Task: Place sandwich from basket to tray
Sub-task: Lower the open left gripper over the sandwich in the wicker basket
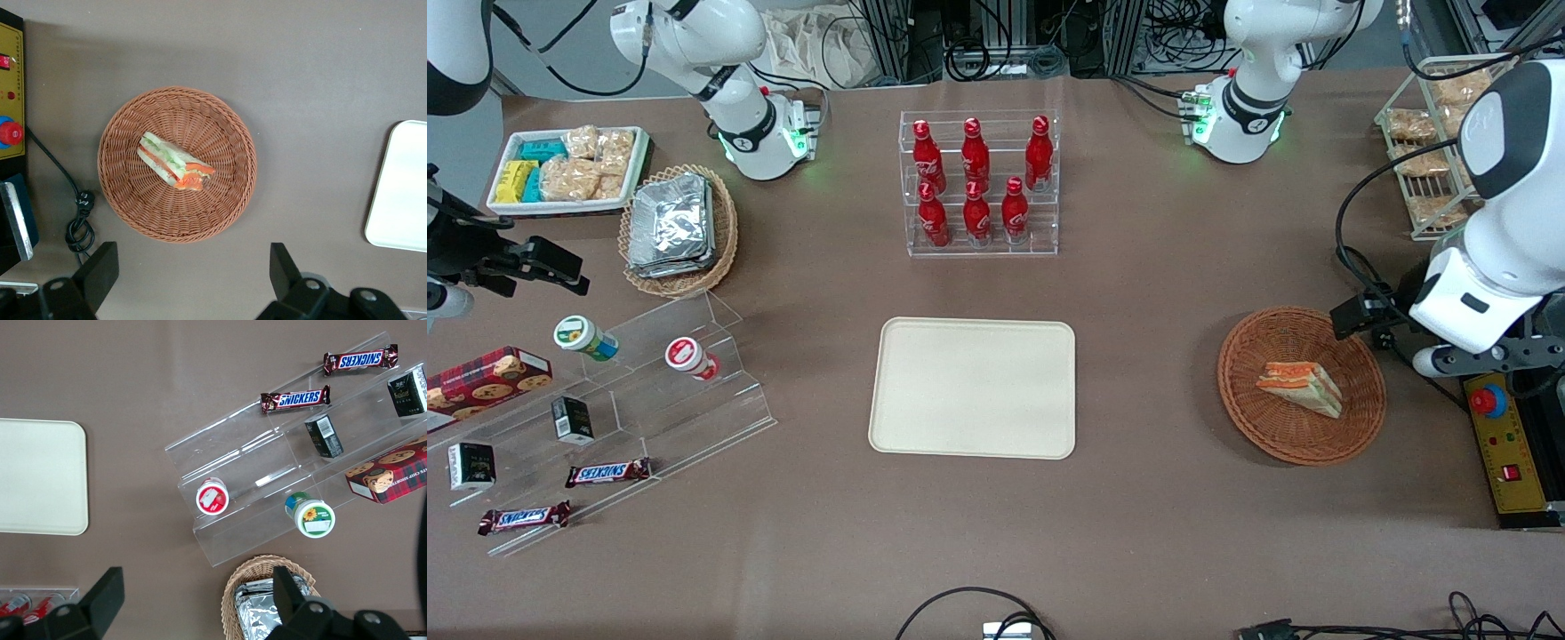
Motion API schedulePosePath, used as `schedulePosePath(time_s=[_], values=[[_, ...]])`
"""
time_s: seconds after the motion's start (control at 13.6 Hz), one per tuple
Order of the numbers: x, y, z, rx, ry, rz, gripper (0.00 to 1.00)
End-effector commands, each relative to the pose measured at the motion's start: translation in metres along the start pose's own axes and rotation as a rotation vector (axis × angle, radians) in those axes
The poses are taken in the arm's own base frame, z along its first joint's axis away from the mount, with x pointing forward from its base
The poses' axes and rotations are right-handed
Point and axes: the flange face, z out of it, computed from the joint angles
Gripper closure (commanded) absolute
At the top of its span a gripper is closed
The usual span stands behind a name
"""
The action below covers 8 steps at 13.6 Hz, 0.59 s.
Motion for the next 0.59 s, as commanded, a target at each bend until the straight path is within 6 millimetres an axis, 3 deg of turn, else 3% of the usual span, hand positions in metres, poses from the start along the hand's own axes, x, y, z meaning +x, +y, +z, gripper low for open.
schedulePosePath(time_s=[0.0,0.29,0.44,0.51], values=[[0.008,0.005,0.005,0.003,-0.016,-0.004,0.0],[0.017,-0.004,0.019,0.011,-0.022,-0.105,0.0],[0.028,-0.014,0.034,0.082,0.022,-0.178,0.0],[0.031,-0.013,0.052,0.109,0.015,-0.234,0.0]])
